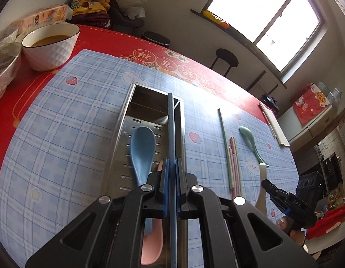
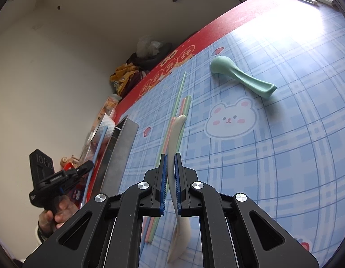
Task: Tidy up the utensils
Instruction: 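Carry the blue chopstick into the steel tray and open the left tool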
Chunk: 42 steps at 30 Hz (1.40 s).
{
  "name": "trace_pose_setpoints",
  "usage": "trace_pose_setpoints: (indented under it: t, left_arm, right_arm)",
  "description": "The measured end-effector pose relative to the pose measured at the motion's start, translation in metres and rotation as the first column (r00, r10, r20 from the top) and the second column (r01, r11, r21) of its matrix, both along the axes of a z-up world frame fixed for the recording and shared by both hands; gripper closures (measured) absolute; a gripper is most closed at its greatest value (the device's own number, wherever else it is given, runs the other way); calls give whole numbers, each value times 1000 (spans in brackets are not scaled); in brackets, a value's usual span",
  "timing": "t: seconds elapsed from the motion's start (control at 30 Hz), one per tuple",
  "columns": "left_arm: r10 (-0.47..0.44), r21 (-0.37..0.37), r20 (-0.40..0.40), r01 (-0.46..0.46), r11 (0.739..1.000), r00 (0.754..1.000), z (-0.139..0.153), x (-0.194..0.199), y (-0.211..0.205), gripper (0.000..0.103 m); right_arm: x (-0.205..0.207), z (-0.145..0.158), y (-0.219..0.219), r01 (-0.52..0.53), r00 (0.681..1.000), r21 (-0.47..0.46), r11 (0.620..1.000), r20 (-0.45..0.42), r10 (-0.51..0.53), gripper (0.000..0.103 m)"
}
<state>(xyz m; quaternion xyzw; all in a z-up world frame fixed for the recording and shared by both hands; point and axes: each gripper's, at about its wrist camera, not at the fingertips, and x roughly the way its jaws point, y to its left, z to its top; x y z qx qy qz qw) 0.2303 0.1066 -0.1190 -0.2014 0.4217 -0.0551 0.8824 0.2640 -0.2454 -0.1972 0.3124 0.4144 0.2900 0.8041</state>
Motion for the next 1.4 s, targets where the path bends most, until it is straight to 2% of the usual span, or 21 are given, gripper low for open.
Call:
trace_pose_setpoints:
  t: [0.17, 0.5, 0.8, 1.1, 1.2, 1.4]
  left_arm:
    - [2, 141, -55, 6, 990, 998, -14, 3, 4, 97]
    - [-9, 273, -98, 35, 961, 995, -24, 13, -7, 97]
    - [12, 311, -113, 24, 950, 994, -26, 15, -6, 97]
    - [-21, 321, -113, 56, 945, 993, -24, 12, -12, 97]
    - [-31, 323, -95, 60, 945, 995, -19, 7, -13, 97]
    - [-83, 312, -4, 80, 947, 997, -3, -17, -17, 94]
  right_arm:
    - [0, 0, 0, -2, 1000, 0, 1000, 0, 2, 96]
    - [1, -2, 0, -3, 1000, 2, 1000, -2, 3, 96]
    - [1, -1, 0, -3, 1000, 3, 1000, -3, 3, 96]
    - [0, -1, 0, -1, 1000, 3, 1000, -3, 1, 96]
    - [0, -1, 0, 1, 1000, 4, 1000, -2, -1, 96]
    - [-2, 1, 1, 4, 1000, 7, 1000, 2, -4, 96]
